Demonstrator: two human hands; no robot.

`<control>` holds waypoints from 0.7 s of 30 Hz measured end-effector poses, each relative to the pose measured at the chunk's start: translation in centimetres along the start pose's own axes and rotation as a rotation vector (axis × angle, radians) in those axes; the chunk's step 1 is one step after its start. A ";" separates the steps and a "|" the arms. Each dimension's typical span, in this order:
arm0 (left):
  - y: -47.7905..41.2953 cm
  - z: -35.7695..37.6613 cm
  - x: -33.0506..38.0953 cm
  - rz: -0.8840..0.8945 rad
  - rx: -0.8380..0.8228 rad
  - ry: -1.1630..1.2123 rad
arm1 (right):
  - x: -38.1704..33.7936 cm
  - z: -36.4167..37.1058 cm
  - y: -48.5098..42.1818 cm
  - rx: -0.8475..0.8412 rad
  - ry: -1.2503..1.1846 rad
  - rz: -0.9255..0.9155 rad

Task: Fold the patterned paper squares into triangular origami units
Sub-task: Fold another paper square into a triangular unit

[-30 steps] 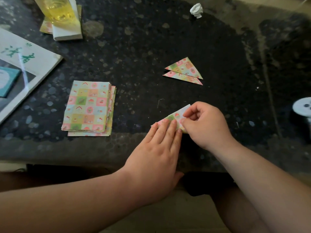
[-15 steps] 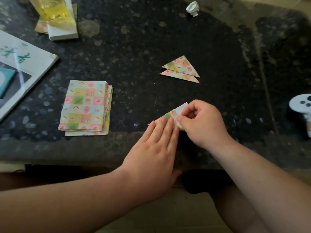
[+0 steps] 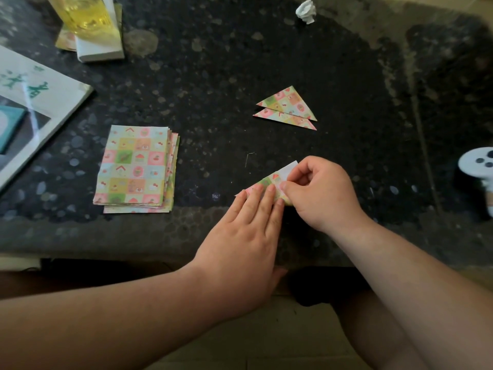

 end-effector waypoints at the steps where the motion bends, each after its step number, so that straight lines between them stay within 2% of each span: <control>1: 0.0 0.1 0.0 0.000 -0.012 -0.003 | 0.0 0.0 0.0 0.000 0.001 0.000; 10: 0.0 0.0 0.1 -0.024 -0.021 -0.010 | -0.3 -0.1 0.1 -0.014 0.032 0.001; 14: 0.0 0.1 0.0 -0.042 0.056 0.016 | -0.4 -0.1 0.1 -0.017 0.040 0.003; 21: 0.0 0.4 0.2 -0.030 -0.066 -0.078 | -0.5 -0.1 0.1 -0.028 0.047 0.004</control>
Point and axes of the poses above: each hand's wrist, its own y-axis away from the middle knuckle, its own z-axis out of the palm, x = y × z, the point moved 3 cm from there along -y, towards the middle knuckle, and after that the axes turned 8 degrees about -x, right-handed, at the moved point
